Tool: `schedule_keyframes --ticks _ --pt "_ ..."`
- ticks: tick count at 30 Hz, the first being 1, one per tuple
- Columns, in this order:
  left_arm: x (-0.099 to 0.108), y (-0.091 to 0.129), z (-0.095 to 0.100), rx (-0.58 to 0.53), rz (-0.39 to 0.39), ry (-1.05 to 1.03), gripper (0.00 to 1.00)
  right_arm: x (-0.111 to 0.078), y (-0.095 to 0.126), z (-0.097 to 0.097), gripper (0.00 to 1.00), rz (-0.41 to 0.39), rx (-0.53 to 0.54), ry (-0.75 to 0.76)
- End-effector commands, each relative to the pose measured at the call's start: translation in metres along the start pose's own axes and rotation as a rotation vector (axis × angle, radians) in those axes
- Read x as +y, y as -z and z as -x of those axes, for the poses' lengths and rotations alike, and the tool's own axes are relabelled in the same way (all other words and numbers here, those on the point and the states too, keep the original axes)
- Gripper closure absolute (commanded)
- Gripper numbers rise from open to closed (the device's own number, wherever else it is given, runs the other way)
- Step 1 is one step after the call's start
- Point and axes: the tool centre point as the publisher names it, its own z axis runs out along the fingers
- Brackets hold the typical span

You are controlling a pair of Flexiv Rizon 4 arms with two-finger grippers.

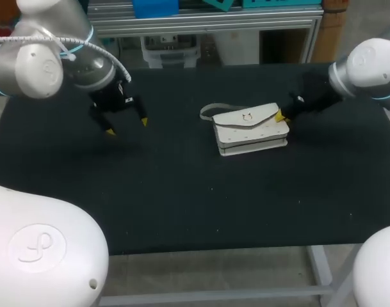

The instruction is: Pick up the bag, open it, inspect its contents, close it, and place it on the opposite side

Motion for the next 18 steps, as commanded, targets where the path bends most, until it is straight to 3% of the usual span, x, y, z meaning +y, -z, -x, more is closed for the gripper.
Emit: schedule_keyframes --ticks 1,3,18 --pt "-0.003 0.012 0.006 -0.028 -0.005 0.008 0.0 0.013 0.028 0.028 1.0 0.01 0.028 -0.008" --pt "-0.004 0.013 0.008 -0.034 -0.004 0.008 0.0 0.019 0.035 0.043 1.0 0.027 -0.008 -0.03" --pt "-0.014 0.018 0.02 -0.134 -0.009 -0.034 0.0 0.07 0.07 0.141 1.0 0.036 0.054 -0.079"
